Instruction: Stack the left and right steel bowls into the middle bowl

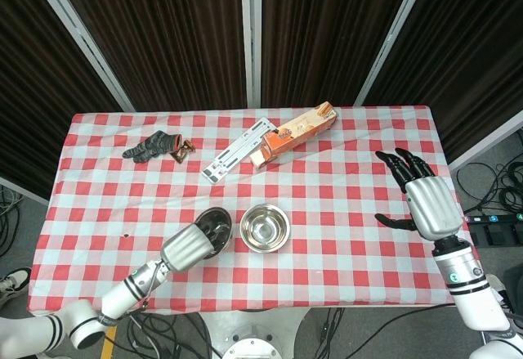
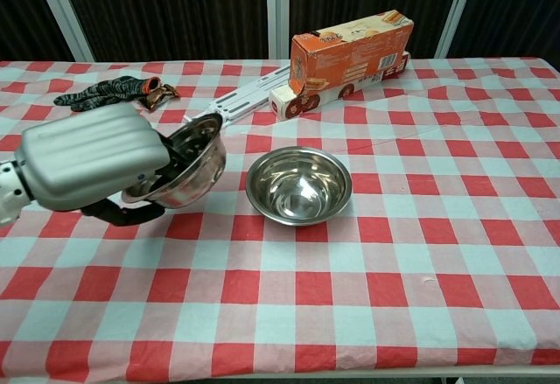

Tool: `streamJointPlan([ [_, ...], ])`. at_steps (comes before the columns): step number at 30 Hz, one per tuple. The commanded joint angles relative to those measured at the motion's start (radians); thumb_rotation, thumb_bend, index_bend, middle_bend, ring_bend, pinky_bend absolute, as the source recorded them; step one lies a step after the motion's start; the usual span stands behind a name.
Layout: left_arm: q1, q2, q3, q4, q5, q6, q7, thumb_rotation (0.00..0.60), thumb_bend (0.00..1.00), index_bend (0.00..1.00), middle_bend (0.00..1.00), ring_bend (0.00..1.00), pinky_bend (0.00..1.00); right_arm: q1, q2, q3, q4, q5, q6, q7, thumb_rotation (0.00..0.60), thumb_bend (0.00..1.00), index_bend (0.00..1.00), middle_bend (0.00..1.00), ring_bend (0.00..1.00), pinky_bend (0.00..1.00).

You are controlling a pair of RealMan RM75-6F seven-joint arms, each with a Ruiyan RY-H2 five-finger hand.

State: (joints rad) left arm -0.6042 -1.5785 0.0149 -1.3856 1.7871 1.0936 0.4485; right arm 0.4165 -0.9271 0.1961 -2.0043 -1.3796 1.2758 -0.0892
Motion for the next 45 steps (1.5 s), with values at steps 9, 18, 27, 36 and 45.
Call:
streamJointPlan([
  [9, -0.134, -0.078, -0.093, 0.001, -0.065, -0.148, 0.099, 0.600, 0.40, 0.68, 0.70, 0.62, 0.72, -0.020, 0.036, 0.015, -0.004, -0.012, 0.022, 0.055, 0.600, 0.01, 0.09, 0.16, 0.07, 0.16],
  [18, -0.186, -0.142, -0.109, 0.073, -0.098, -0.179, 0.119, 0.600, 0.40, 0.67, 0.70, 0.62, 0.72, -0.034, 0.057, 0.021, 0.019, -0.013, 0.026, 0.111, 0.600, 0.01, 0.09, 0.16, 0.07, 0.16],
  [27, -0.209, -0.187, -0.096, 0.157, -0.080, -0.129, 0.084, 0.600, 0.33, 0.55, 0.61, 0.54, 0.64, -0.041, 0.062, 0.021, 0.045, -0.008, 0.014, 0.172, 0.600, 0.02, 0.09, 0.16, 0.07, 0.16],
  [36, -0.223, -0.177, -0.077, 0.154, -0.067, -0.101, 0.060, 0.600, 0.21, 0.36, 0.49, 0.43, 0.54, -0.048, 0.060, 0.022, 0.064, -0.011, 0.017, 0.198, 0.600, 0.02, 0.09, 0.16, 0.07, 0.16],
  [45, -0.168, -0.046, -0.089, 0.071, -0.160, -0.091, 0.181, 0.600, 0.20, 0.36, 0.45, 0.40, 0.51, -0.054, 0.067, 0.021, 0.048, -0.025, 0.027, 0.178, 0.600, 0.02, 0.09, 0.16, 0.07, 0.16],
])
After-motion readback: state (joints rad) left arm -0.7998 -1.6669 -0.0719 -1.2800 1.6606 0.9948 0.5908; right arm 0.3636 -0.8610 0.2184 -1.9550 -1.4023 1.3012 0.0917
